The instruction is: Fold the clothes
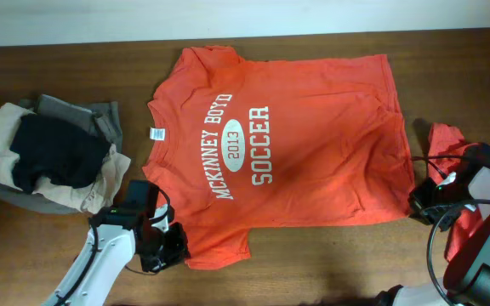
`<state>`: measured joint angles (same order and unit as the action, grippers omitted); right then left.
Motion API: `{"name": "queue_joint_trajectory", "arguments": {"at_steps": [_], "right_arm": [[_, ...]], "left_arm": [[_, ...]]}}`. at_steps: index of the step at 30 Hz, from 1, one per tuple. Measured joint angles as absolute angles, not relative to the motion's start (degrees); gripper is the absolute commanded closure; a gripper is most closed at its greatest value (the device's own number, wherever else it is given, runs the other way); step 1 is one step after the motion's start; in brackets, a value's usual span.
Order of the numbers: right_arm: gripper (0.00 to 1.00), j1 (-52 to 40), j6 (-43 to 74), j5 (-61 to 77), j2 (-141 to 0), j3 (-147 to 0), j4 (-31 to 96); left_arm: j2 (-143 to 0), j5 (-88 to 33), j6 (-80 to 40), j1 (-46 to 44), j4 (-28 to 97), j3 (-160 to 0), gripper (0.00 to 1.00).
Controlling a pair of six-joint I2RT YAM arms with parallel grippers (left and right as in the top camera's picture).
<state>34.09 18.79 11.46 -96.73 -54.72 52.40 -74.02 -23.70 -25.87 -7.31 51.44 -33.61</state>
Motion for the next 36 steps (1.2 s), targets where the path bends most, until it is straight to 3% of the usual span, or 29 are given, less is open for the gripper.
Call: {"name": "queue_joint_trajectory", "arguments": {"at_steps": [14, 15, 17, 18, 20, 23, 27, 29, 32, 35, 36], "right_arm": [[0.95, 34.09, 17.28, 11.68, -95.35, -54.5, 50.68], [0.79, 34.09, 17.23, 11.7, -94.63, -54.5, 50.41], [0.28, 34.09, 17.17, 11.66, -92.99, -54.5, 51.03], [0.15, 34.09, 17.12, 11.64, -92.44, -54.5, 51.4], [0.04, 34.09, 17.67, 11.62, -92.07, -54.46, 51.66], [0.02, 34.09, 18.5, 11.6, -92.07, -53.32, 49.69], [0.04, 34.09, 20.08, 11.55, -92.23, -49.23, 44.73], [0.14, 34.09, 21.04, 11.33, -92.51, -47.2, 42.04], [0.45, 34.11, 22.26, 11.2, -92.05, -46.26, 38.96], [0.89, 34.2, 23.29, 11.11, -92.03, -45.76, 38.2], [0.95, 34.2, 23.59, 11.29, -92.12, -45.47, 38.15]], "left_arm": [[-71.5, -21.85, -22.44, -7.31, 52.84, -42.09, 0.9], [-70.87, -21.8, -22.39, -7.31, 53.41, -42.72, 0.9], [-69.58, -21.8, -22.24, -7.31, 54.68, -43.75, 0.9], [-68.77, -21.8, -22.24, -7.31, 55.51, -44.12, 0.91], [-67.35, -21.8, -22.22, -7.31, 57.32, -44.49, 0.91], [-66.22, -21.63, -22.2, -7.31, 58.74, -44.49, 0.9], [-65.76, -20.93, -22.2, -7.31, 59.09, -44.49, 0.9], [-65.76, -20.73, -22.2, -7.31, 59.13, -44.49, 0.91], [-65.76, -20.56, -22.2, -7.31, 59.18, -44.49, 0.91], [-65.73, -20.51, -22.2, -7.31, 59.18, -44.49, 0.91], [-65.71, -20.51, -22.2, -7.31, 59.18, -44.49, 0.91]]}}
